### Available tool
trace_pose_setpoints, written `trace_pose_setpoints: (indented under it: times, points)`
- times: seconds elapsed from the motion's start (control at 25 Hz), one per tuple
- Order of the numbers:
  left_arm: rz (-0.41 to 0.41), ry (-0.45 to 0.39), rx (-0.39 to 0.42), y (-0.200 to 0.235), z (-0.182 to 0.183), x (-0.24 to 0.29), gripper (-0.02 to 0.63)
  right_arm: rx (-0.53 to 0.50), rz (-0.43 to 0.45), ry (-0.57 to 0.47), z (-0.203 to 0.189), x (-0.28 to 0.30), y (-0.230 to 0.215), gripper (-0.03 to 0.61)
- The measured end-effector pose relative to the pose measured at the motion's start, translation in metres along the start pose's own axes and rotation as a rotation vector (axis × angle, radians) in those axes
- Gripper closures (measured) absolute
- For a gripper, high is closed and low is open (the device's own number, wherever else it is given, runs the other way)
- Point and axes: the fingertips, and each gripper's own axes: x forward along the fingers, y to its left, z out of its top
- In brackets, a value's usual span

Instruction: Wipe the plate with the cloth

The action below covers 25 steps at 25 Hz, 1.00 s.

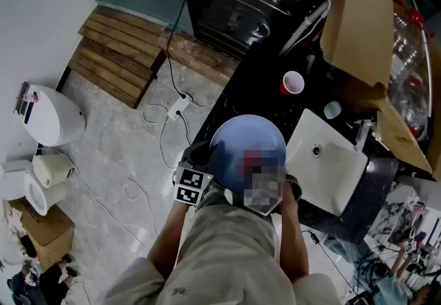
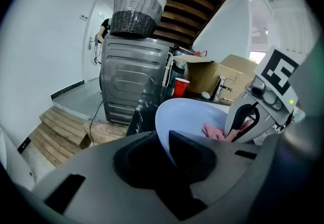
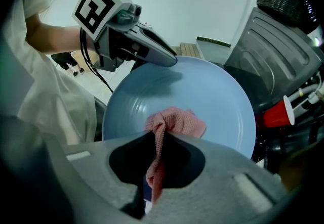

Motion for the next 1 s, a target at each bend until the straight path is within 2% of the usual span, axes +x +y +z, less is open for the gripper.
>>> trace_pose_setpoints:
  times: [0.48, 0.68, 1.0]
  points:
    - [0.004, 0.001, -0.003, 0.000, 0.000, -0.001, 0.538, 0.056, -0.072, 0.058, -0.018, -0.005, -0.023, 0.556]
    - [-0.003, 0.030, -0.008, -0.001, -0.005, -0.002, 0.539, 0.071, -0.116, 0.076, -0.022, -0.005, -0.034, 0.557]
    - [0.004, 0.002, 0.000, 0.001, -0.001, 0.000, 0.540, 0.089, -0.203, 0.078, -0.023, -0.004, -0.056, 0.557]
